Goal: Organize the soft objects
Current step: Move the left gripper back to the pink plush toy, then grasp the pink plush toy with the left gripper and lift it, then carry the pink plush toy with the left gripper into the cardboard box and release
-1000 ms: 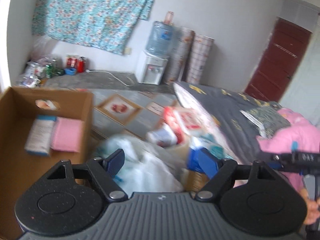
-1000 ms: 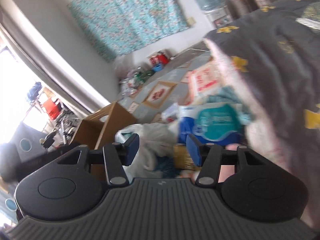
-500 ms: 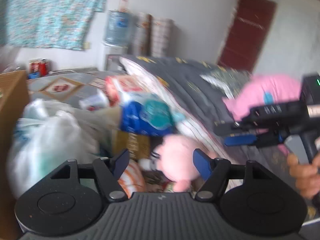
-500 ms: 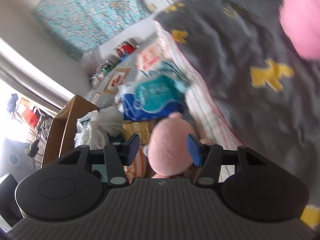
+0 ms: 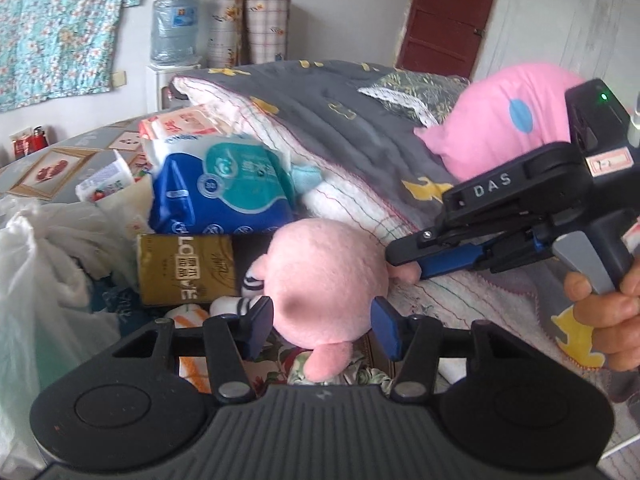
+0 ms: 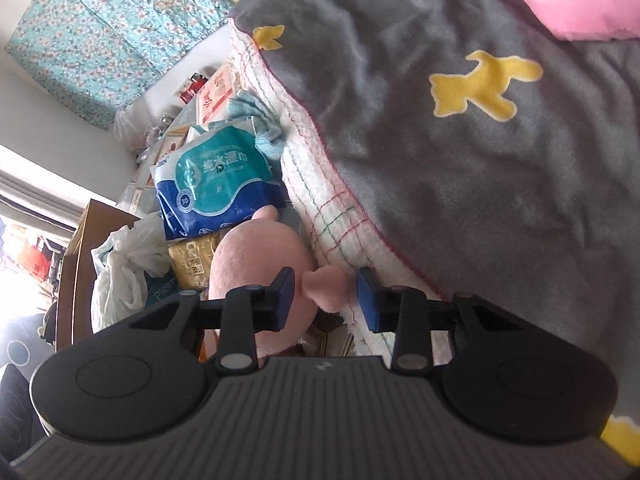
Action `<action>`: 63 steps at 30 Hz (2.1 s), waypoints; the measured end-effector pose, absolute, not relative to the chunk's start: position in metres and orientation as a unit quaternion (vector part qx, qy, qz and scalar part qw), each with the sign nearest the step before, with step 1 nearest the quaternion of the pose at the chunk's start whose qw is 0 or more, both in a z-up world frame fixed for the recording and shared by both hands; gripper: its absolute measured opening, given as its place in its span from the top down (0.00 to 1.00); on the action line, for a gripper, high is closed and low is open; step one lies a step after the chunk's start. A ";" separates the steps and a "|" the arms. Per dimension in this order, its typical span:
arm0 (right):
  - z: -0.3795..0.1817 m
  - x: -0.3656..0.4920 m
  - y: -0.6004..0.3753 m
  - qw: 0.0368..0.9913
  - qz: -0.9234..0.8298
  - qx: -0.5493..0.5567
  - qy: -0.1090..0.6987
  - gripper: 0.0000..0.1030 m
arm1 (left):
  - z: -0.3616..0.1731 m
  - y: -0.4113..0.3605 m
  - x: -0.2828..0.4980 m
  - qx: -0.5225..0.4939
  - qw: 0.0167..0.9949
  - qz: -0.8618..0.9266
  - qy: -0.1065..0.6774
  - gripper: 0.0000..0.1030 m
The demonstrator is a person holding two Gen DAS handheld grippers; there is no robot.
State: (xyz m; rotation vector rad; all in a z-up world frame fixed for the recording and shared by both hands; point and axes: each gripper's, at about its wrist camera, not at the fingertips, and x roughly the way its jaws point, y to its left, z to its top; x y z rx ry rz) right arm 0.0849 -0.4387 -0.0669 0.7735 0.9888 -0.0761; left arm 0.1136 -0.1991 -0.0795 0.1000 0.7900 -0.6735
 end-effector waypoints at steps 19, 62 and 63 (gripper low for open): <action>-0.052 0.085 -0.424 0.833 -0.030 0.335 0.439 0.87 | -0.095 -0.219 0.133 0.085 0.859 -0.313 0.396 0.27; 0.131 0.103 -0.282 0.872 0.260 0.303 0.283 0.94 | 0.069 -0.028 0.084 -0.134 0.929 -0.231 0.256 0.39; 0.135 0.108 -0.272 0.869 0.271 0.302 0.285 0.94 | 0.071 -0.020 0.084 -0.138 0.931 -0.222 0.254 0.39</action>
